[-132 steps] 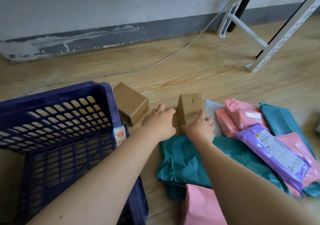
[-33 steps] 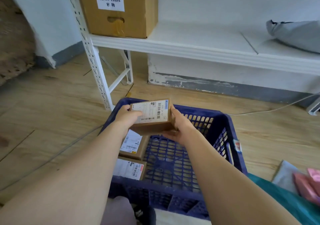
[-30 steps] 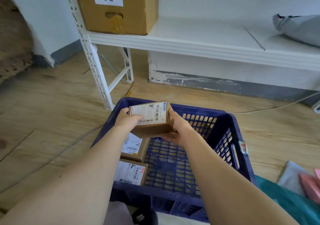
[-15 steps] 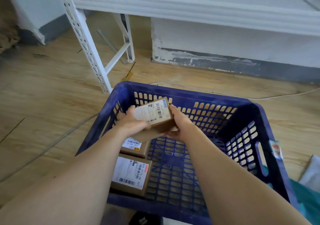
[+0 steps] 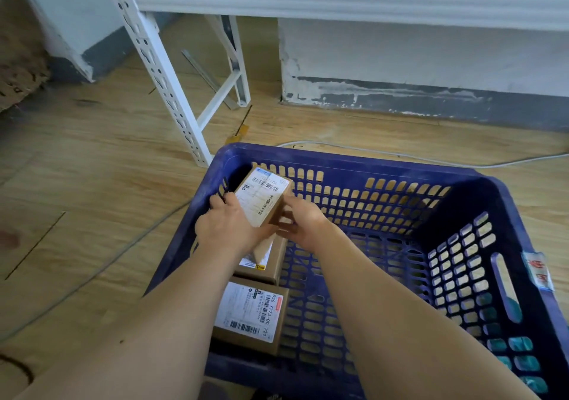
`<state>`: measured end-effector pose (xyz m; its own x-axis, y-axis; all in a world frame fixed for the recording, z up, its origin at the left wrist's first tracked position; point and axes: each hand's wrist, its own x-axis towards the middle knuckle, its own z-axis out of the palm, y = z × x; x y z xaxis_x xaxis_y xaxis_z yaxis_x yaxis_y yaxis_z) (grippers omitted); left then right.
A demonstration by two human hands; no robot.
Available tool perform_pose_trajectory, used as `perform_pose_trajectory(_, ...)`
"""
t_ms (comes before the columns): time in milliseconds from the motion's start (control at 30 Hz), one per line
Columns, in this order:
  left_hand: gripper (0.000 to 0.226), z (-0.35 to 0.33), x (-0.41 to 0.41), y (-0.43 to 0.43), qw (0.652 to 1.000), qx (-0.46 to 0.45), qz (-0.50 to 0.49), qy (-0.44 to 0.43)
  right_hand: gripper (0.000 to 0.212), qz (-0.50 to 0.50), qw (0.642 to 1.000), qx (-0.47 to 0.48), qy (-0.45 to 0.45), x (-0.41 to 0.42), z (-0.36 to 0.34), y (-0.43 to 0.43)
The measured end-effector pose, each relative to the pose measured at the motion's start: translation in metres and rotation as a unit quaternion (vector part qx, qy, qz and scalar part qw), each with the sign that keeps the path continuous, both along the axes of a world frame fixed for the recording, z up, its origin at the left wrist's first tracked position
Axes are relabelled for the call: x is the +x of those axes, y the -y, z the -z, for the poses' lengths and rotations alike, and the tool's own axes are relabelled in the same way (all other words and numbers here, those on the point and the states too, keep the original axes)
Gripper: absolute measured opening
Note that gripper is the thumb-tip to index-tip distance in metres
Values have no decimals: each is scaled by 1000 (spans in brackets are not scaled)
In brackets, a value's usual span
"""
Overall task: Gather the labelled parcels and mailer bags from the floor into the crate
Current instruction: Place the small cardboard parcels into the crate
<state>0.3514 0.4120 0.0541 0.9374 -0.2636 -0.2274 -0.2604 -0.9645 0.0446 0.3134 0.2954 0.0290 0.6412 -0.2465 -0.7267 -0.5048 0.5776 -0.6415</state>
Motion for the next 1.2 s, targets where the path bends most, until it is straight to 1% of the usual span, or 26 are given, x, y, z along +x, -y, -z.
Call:
perform_pose_trajectory(100,104,3,1,-11,998,13,41,41,27,-14,1000,0,0,2,5,-1)
perform_pose_trajectory(167,98,4,2,-16,995,15,73,64,32,-28,1000,-8,-8,2,6,1)
perform_pose_trajectory(233,91,2,2,-18,993,8,89,80,29,-52,998,-22,-12,2,4,1)
perform_pose_trajectory(300,84,0,2,-19,989,-1,113,100,22,-90,995,-38,-5,3,2,-4)
perform_pose_trajectory(367,76,1,1,-19,985,-15,139,105,27,-107,993,-40,6,7,1,-10)
perform_pose_trajectory(467,71,2,1,-18,987,-40,129,81,42,-90,996,-18,21,12,8,-13)
perform_pose_trajectory(533,71,4,2,-16,988,-44,127,75,44,-74,997,5,31,11,8,-10)
perform_pose_trajectory(667,67,5,4,-15,987,-54,131,76,38,-84,996,2,31,9,8,-6)
perform_pose_trajectory(767,53,3,4,-16,987,-70,118,85,31,-85,996,-18,11,10,4,-7)
perform_pose_trajectory(867,41,-1,3,-18,984,-88,110,104,31,-64,997,-41,-27,10,4,-8)
perform_pose_trajectory(933,40,-4,4,-20,982,-104,104,119,30,-61,995,-57,-53,8,4,-7)
perform_pose_trajectory(1000,40,-6,6,-20,983,-110,93,109,20,-66,993,-71,-65,5,4,-3)
perform_pose_trajectory(1033,41,-6,7,-20,985,-106,94,93,14,-63,993,-74,-66,2,1,-1)
perform_pose_trajectory(1133,58,-1,4,-18,988,-62,136,26,16,-63,992,-86,-65,-7,-5,4)
perform_pose_trajectory(1200,66,1,1,-14,988,-66,138,-6,11,-69,991,-90,-68,-9,-6,4)
